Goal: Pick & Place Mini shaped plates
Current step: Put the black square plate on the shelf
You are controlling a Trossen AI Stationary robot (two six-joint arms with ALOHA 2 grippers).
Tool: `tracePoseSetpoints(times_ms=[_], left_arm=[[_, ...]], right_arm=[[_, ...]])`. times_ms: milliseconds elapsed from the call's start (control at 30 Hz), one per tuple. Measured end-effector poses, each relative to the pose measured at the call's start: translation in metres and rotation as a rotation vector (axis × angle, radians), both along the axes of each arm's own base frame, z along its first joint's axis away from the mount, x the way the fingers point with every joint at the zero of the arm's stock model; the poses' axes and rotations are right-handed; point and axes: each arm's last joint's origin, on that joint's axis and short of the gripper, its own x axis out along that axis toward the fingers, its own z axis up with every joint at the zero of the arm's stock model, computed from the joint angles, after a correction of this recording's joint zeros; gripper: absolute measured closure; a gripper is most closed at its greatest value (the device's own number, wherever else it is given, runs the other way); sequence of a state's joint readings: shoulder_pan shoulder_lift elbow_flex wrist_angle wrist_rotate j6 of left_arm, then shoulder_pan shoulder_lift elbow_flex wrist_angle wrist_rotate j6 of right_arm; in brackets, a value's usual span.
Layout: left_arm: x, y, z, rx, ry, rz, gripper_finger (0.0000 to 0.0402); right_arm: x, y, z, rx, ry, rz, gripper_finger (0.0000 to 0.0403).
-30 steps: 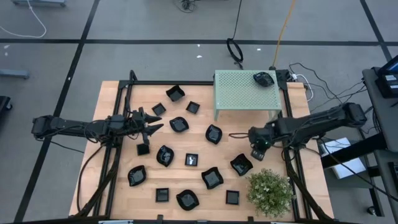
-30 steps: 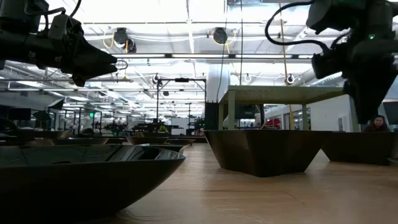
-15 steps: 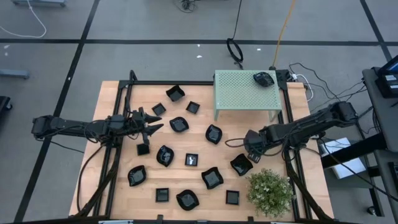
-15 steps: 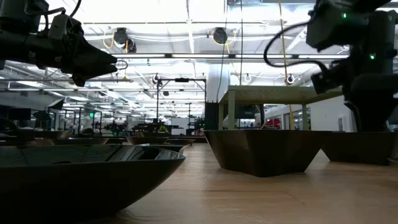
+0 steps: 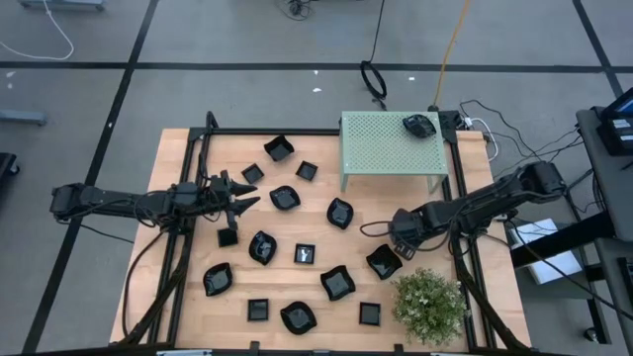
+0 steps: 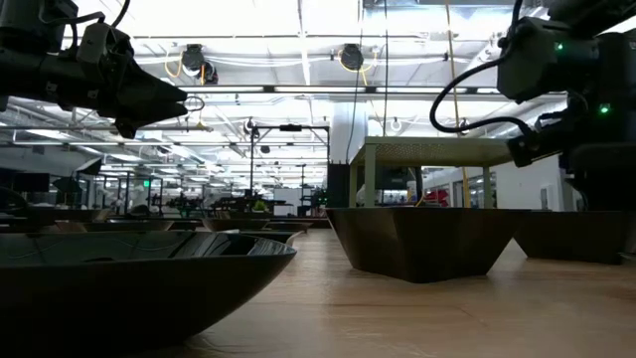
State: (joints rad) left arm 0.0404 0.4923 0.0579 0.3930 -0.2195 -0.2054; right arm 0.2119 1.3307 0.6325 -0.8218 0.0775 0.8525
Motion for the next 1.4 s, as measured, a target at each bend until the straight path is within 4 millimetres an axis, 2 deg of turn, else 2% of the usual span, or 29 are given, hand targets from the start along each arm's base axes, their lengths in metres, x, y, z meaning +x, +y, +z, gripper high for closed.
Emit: tracePoseSetpoints(times_ms=[233, 500, 633, 800, 967, 1100, 1267, 1400], left_arm=[[0.000, 0.000, 0.000, 0.000, 0.001, 0.000, 0.0227], [0.000, 0.000, 0.000, 0.000, 0.000, 0.000, 0.0227], [0.000, 0.000, 0.000, 0.000, 0.000, 0.000, 0.0227], [0.000, 0.000, 0.000, 0.000, 0.000, 0.000, 0.0227], [0.000, 0.000, 0.000, 0.000, 0.000, 0.000, 0.0227], [0.000, 0.000, 0.000, 0.000, 0.000, -0.001, 0.0227], [0.000, 0.000, 0.000, 0.000, 0.000, 0.000, 0.0227], [0.000, 0.000, 0.000, 0.000, 0.001, 0.000, 0.0227]], right_arm=[[-0.004, 0.002, 0.006, 0.089, -0.014, 0.001, 0.0391], [-0.016, 0.003, 0.037, 0.247, -0.212, 0.173, 0.0401], [-0.026, 0.001, 0.059, 0.258, -0.405, 0.240, 0.0401], [-0.030, -0.002, 0.087, 0.209, -0.724, 0.350, 0.0402], [-0.026, -0.004, 0.111, 0.036, -0.996, 0.448, 0.0402], [-0.017, -0.011, 0.124, -0.244, -1.112, 0.510, 0.0402], [-0.007, -0.037, 0.134, -0.609, -1.100, 0.443, 0.0402], [-0.001, -0.070, 0.143, -0.734, -0.976, 0.354, 0.0402]])
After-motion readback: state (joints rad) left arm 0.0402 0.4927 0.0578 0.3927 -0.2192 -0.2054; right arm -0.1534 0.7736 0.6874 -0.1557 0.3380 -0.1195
